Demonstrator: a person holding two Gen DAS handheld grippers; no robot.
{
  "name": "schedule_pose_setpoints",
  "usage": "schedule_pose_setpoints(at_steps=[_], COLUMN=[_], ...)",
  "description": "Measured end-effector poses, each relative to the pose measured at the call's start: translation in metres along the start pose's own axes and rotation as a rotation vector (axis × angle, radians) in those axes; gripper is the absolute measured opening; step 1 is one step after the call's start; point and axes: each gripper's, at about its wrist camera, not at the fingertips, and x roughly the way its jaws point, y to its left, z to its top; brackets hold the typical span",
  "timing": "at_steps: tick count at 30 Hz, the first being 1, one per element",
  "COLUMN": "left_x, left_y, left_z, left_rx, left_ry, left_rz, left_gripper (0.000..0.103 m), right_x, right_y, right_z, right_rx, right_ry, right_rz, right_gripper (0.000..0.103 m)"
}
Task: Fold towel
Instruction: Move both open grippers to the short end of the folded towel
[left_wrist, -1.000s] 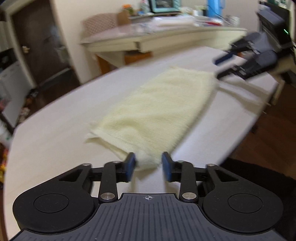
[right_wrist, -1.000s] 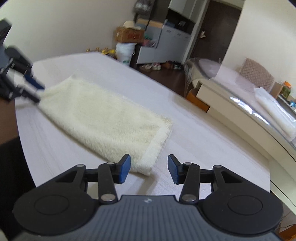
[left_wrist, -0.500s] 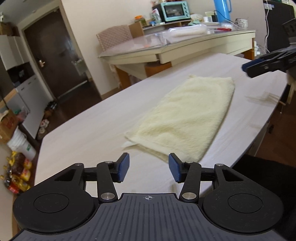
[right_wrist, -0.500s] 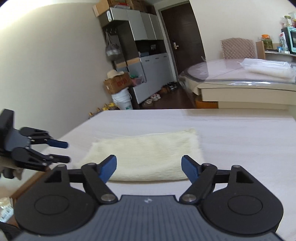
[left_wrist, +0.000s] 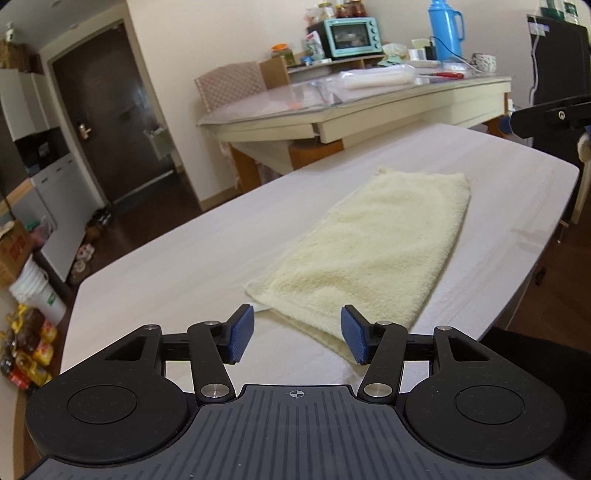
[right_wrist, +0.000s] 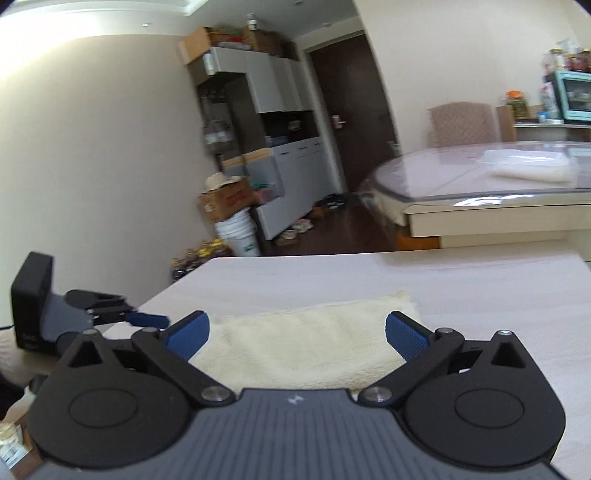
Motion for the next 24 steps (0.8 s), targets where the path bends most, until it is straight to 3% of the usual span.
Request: schedule_pose_setpoints(at_steps=[4, 9, 12, 15, 20, 23, 24], left_x=[0.001, 0.000, 0.000, 0.002, 0.010, 0.013, 0.014], left_y=[0.009, 0.020, 0.029, 0.036, 0.047, 0.050, 0.052], left_z=[-0.001, -0.001, -0.001, -0.003, -0.006, -0.006, -0.007], left_rx=[-0.003, -0.004, -0.025, -0.031, -0.048, -0.043, -0.043], left_ry=[0.003, -0.006, -0.011, -0.017, -0.021, -0.023, -0.024], left_rz=[0.010, 0.020, 0.015, 0.019, 0.015, 0.004, 0.000], left_gripper=[0.069, 0.083, 0.090, 0.093, 0.093, 0.093, 0.093], right_x=[0.015, 0.032, 0.046, 0.046, 0.060, 0.053, 0.058], right_y=[0.002, 0.019, 0.037, 0.051, 0.059, 0.074, 0.076], right_z=[-0.005, -0.009, -0.008, -0.012, -0.014, -0.017, -0.017], right_rx=[0.117, 0.155, 0.071, -0.013, 0.031, -0.055, -0.056], right_ry=[0.038, 0.011, 0.053, 0.015, 0.103, 0.024, 0.047], right_rz=[0.104, 0.152, 0.098, 0.071, 0.069, 0.001, -0.021], right_gripper=[0.103, 0.103, 0.103, 0.103, 0.103, 0.103, 0.103])
